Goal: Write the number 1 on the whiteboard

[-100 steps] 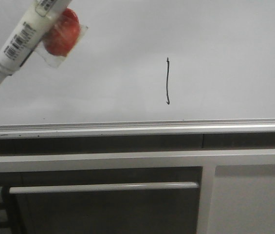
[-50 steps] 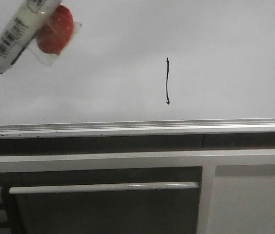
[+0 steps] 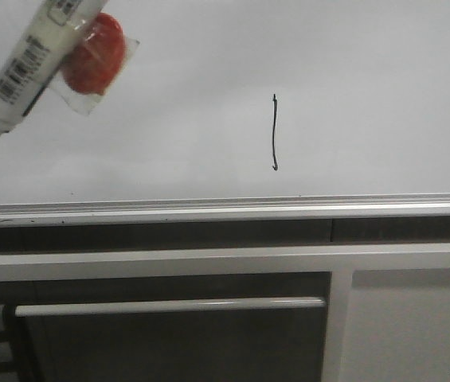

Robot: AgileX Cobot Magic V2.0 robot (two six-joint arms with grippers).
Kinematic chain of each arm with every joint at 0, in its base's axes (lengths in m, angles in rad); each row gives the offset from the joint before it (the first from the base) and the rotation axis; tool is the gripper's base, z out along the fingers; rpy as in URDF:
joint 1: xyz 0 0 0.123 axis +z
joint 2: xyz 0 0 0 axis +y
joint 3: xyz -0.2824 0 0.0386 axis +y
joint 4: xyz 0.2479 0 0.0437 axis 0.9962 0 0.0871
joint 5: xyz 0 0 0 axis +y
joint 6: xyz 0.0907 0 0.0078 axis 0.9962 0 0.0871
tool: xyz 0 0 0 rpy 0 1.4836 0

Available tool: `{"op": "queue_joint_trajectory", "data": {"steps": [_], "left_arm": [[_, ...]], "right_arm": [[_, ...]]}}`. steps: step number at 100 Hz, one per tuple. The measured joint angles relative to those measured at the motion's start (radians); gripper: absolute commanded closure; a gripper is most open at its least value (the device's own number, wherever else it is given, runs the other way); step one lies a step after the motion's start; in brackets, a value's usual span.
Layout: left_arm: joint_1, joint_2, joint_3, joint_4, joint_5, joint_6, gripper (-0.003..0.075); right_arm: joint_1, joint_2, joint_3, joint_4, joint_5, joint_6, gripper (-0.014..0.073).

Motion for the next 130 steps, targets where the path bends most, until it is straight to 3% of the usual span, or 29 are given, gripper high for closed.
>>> {"op": "queue_joint_trajectory", "data": {"steps": [27,34,48,56,85,101,115,130], "left_arm": [[0.000,0.000,0.000,0.000,0.002,0.000,0.0741],[0.000,0.000,0.000,0.000,0.003,0.000,0.0741],[0.000,0.000,0.000,0.002,0.003,0.000,0.0741],[0.000,0.000,0.000,0.009,-0.003,0.000,0.0741],[0.000,-0.005,0.000,0.030,-0.042,-0.006,0.0741],[0.000,-0.054,0.002,0.090,-0.113,-0.067,0.0741],[0.000,-0.132,0.044,0.174,-0.213,-0.170,0.0741],[0.000,-0.221,0.141,0.199,-0.413,-0.255,0.0741]], "right_arm": [[0.000,0.000,0.000,0.000,0.002,0.001,0.0614],[0.000,0.000,0.000,0.000,0.004,0.001,0.0539],[0.000,0.000,0.000,0.004,0.006,0.002,0.0295],[0.000,0.000,0.000,0.015,0.008,0.002,0.0236],[-0.006,0.000,-0.025,0.021,-0.058,0.002,0.0239],[-0.070,-0.014,-0.056,0.025,-0.074,0.002,0.0239],[-0.157,-0.079,-0.060,0.027,-0.112,0.002,0.0239],[-0.230,-0.175,-0.061,0.027,-0.151,0.005,0.0239]]}}
